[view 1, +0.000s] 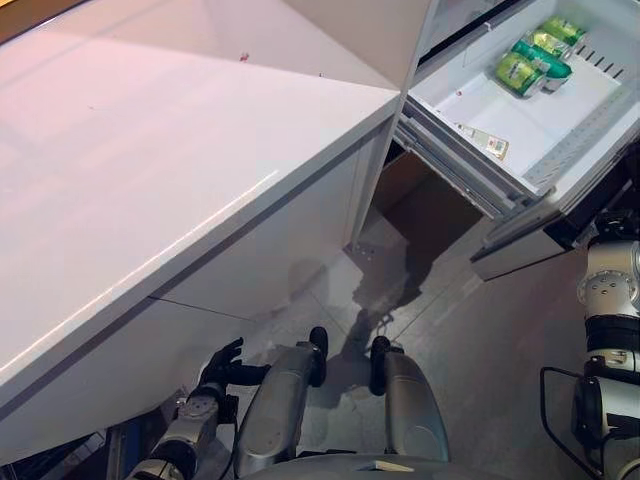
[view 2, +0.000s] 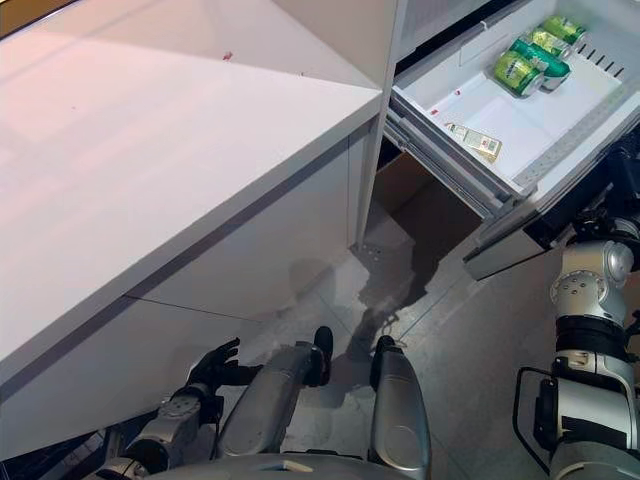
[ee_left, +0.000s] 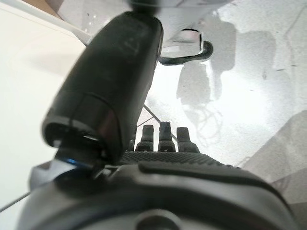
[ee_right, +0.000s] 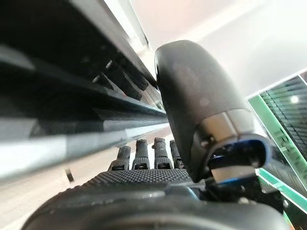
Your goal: Put drinks into fridge and close the fridge
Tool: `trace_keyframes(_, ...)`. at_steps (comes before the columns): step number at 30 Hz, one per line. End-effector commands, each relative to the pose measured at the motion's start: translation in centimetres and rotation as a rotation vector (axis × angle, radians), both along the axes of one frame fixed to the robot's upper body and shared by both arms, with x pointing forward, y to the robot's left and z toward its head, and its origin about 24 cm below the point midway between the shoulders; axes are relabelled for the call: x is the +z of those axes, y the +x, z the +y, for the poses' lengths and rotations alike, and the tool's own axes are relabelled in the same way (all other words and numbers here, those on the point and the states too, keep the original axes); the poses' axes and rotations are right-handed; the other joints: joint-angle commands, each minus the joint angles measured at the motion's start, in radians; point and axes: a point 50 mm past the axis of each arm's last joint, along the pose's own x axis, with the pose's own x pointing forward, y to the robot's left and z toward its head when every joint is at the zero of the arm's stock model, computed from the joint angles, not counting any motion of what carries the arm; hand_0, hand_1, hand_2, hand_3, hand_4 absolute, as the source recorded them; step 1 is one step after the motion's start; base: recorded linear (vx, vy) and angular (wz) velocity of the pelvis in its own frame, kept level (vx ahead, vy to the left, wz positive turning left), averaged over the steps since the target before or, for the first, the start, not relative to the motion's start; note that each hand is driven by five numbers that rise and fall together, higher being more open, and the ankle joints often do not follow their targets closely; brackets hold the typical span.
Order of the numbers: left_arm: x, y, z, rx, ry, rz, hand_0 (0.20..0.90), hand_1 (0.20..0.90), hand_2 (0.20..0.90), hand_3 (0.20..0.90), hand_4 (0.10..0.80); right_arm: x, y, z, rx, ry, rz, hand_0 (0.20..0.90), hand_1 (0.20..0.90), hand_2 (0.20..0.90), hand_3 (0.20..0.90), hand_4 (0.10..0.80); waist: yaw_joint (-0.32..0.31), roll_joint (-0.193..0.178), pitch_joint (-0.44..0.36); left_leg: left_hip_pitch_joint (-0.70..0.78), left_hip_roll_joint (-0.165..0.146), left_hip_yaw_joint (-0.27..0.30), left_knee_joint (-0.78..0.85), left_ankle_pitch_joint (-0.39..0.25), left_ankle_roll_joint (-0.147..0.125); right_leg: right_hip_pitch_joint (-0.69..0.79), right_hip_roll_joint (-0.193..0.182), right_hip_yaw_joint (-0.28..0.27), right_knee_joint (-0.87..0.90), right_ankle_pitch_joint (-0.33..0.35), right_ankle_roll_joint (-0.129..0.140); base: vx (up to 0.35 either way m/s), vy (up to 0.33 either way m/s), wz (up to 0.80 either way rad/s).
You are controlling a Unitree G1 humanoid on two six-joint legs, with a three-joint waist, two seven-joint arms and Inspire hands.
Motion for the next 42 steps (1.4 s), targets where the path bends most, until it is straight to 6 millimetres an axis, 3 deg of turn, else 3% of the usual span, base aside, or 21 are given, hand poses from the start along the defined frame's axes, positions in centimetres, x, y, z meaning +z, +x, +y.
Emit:
trace_keyframes(1, 0.0, -1.1, 0.1, -0.007, -0.015, -0.023, 0.900, 0.900, 0.900, 0.900, 0.800, 4.7, 2.2, 4.5, 0.345, -0.281, -0.168, 0.900, 0.900, 0.900, 0.900, 0.800, 0.046, -0.005, -0.046, 0.043, -0.035, -0.036, 0.054, -0.156, 0.002, 0.054, 0.026, -0.041, 0.014, -0.007, -0.042, 0.002, -0.008, -0.12)
trace_keyframes(4, -0.2, -1.8, 0.6, -0.008, -0.004, -0.006, 0.900, 0.900, 0.900, 0.900, 0.800, 5.9, 2.6, 7.2, 0.506, -0.396, -0.232, 0.900, 0.900, 0.900, 0.900, 0.800, 0.055, -0.011, -0.044, 0.058, -0.031, -0.047, 0.034, -0.141, -0.006, 0.072, 0.029, -0.046, 0.000, 0.002, -0.036, 0.034, -0.016, -0.18)
trace_keyframes(9, -0.4, -3.0, 1.3, -0.018, 0.008, 0.018, 0.900, 0.900, 0.900, 0.900, 0.800, 6.9, 2.7, 9.7, 0.673, -0.453, -0.297, 0.900, 0.900, 0.900, 0.900, 0.800, 0.073, -0.021, -0.053, 0.104, -0.022, -0.075, -0.031, -0.103, -0.020, 0.133, 0.033, -0.056, -0.073, 0.032, -0.022, 0.080, -0.028, 0.09)
trace_keyframes(18, 0.2, -2.9, 2.8, -0.036, 0.040, 0.002, 0.900, 0.900, 0.900, 0.900, 0.800, 9.2, 3.3, 13.0, 0.783, -0.511, -0.360, 0.900, 0.900, 0.900, 0.900, 0.800, 0.110, -0.045, -0.067, 0.170, 0.009, -0.124, -0.218, -0.008, -0.047, 0.217, 0.045, -0.081, -0.298, 0.124, 0.022, 0.001, -0.033, 0.10)
trace_keyframes(28, 0.0, -2.8, 3.1, -0.014, 0.068, 0.017, 0.900, 0.900, 0.900, 0.900, 0.800, 9.0, 3.7, 12.8, 0.746, -0.506, -0.326, 0.900, 0.900, 0.900, 0.900, 0.800, 0.106, -0.070, -0.151, 0.271, 0.033, -0.096, -0.415, 0.050, -0.074, 0.317, 0.051, -0.103, -0.499, 0.185, 0.039, 0.010, 0.011, 0.10)
trace_keyframes(34, 0.0, -2.6, 2.8, -0.012, 0.061, 0.024, 0.900, 0.900, 0.900, 0.900, 0.800, 9.2, 3.1, 11.2, 0.566, -0.523, -0.292, 0.900, 0.900, 0.900, 0.900, 0.800, 0.094, -0.065, -0.202, 0.319, 0.037, -0.084, -0.453, 0.051, -0.075, 0.358, 0.058, -0.100, -0.521, 0.174, 0.028, -0.003, -0.005, 0.02)
trace_keyframes(39, -0.6, -3.4, 2.5, 0.011, 0.051, 0.063, 0.900, 0.900, 0.900, 0.900, 0.800, 9.3, 1.8, 9.8, 0.286, -0.719, -0.181, 0.900, 0.900, 0.900, 0.900, 0.800, 0.065, -0.065, -0.259, 0.368, 0.046, -0.074, -0.476, 0.047, -0.080, 0.399, 0.073, -0.084, -0.537, 0.160, 0.013, -0.016, -0.051, 0.02)
trace_keyframes(42, -1.1, -4.0, 2.1, 0.033, 0.031, 0.090, 0.900, 0.900, 0.900, 0.900, 0.800, 8.3, 1.0, 9.5, 0.195, -0.819, -0.094, 0.900, 0.900, 0.900, 0.900, 0.800, 0.038, -0.063, -0.297, 0.404, 0.055, -0.063, -0.522, 0.058, -0.087, 0.423, 0.084, -0.067, -0.575, 0.167, 0.011, -0.026, -0.047, -0.05)
